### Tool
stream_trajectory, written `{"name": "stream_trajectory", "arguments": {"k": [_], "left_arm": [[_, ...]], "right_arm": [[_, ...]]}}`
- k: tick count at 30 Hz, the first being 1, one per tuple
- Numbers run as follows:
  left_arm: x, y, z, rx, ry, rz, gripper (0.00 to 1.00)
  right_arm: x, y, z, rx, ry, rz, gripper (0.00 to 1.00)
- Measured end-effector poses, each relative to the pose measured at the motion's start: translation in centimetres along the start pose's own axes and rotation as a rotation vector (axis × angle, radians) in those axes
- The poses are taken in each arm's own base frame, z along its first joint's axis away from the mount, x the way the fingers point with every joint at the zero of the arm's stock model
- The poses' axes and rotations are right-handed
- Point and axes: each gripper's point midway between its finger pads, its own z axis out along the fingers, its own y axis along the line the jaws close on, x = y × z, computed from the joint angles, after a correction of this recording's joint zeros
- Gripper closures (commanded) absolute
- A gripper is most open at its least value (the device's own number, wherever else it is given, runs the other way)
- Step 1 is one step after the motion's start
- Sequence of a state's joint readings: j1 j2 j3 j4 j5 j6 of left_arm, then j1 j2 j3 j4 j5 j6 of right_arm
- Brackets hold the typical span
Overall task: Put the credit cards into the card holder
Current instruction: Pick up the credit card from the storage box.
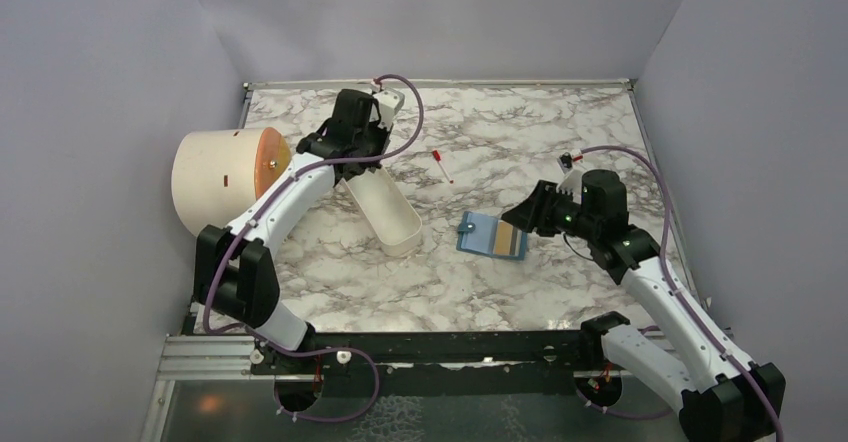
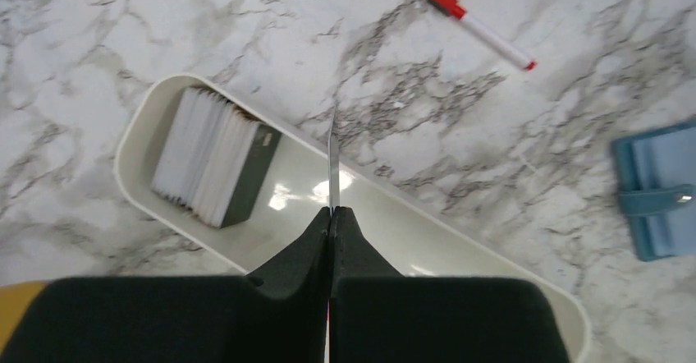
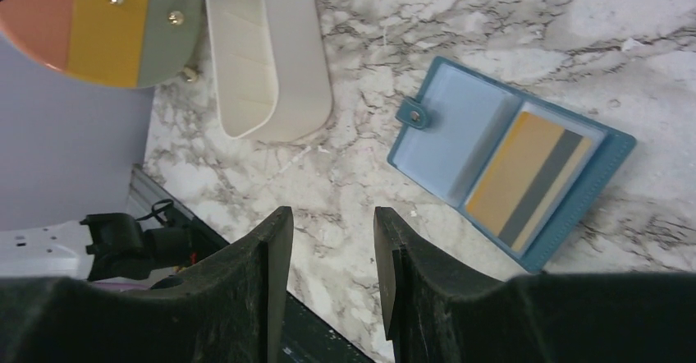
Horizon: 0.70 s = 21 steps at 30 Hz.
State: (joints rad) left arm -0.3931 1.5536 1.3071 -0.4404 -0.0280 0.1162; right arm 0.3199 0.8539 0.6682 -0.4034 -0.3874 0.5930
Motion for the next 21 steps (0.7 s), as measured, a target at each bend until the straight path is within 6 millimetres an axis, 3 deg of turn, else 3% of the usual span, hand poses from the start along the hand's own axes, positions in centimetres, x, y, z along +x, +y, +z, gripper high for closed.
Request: {"name": "stream_trajectory", "arguments": {"k": [12,21], "left_arm": [[-2.8,-9.2,-4.1,0.487,-0.180,-0.327,1.00],[-1.4,-14.5,-5.1,0.824,-0.138,-0.567,1.00]], "right_arm": [[-0.8,3.2,0.3,-0.164,0.002,0.030,0.59],[-2.1,5.8,-0.2,-0.282,-0.028,0.049,0.59]]}}
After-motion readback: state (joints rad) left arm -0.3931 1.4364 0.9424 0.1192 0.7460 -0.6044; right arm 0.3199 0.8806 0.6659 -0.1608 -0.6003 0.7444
